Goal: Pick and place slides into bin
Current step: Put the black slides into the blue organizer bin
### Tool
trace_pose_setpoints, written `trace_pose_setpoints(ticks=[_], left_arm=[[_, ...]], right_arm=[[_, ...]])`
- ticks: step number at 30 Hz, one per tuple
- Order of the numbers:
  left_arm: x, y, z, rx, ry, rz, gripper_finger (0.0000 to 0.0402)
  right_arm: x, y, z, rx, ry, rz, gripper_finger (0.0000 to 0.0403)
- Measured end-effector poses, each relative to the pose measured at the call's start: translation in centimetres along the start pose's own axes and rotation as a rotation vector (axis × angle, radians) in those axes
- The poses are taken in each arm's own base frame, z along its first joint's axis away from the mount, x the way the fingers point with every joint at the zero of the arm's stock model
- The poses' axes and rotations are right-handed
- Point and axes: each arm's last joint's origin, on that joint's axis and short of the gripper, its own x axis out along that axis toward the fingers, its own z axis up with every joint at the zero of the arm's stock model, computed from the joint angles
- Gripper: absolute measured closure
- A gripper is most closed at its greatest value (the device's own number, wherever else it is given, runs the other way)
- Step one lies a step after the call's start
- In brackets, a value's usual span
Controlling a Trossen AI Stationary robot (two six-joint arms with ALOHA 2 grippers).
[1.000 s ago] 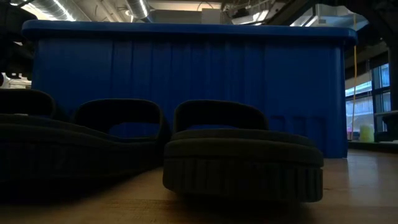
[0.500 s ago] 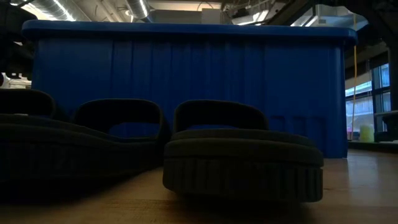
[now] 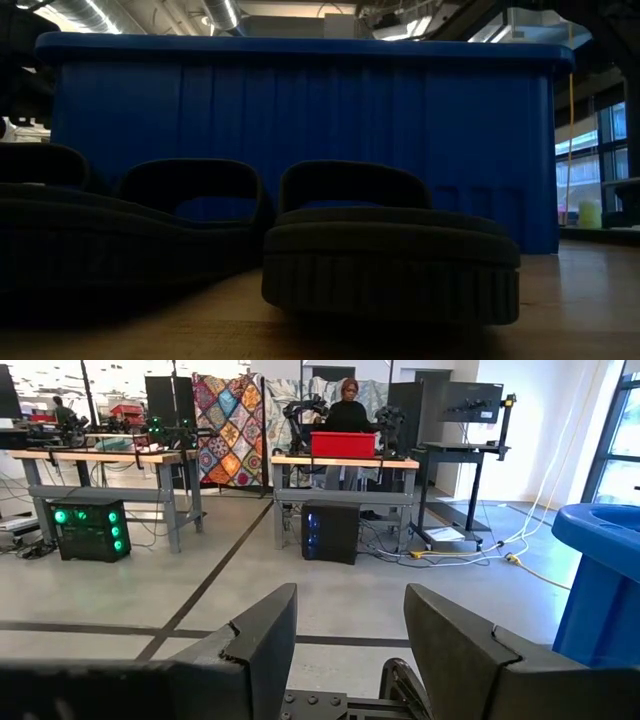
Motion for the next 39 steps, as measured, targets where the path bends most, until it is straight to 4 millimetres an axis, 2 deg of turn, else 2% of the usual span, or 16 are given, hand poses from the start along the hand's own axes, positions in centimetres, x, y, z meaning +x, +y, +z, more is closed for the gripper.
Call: trace_pose_setpoints(ticks=[12,24,32,35,39], left_arm=[[0.0,0.0,0.0,0.000,0.000,0.000,0.0220],[0.0,0.0,0.0,0.000,0.000,0.000,0.0220],[0.0,0.0,0.0,-0.001,0.000,-0.001,0.0220],[0.0,0.0,0.0,-0.001,0.000,-0.001,0.0220],[0.0,0.0,0.0,-0.001,0.000,-0.001,0.0220]], right_arm=[[0.0,0.0,-0.3,-0.069,0.030,0.003,0.0206],[-1.1,-0.2,0.7,-0.082,0.029,0.012,0.0202],[-1.3,-0.2,0.8,-0.083,0.041,0.136,0.0198],[-1.3,-0.2,0.8,-0.084,0.039,0.143,0.0174],[-1.3,-0.1,0.8,-0.087,0.038,0.161,0.0119]])
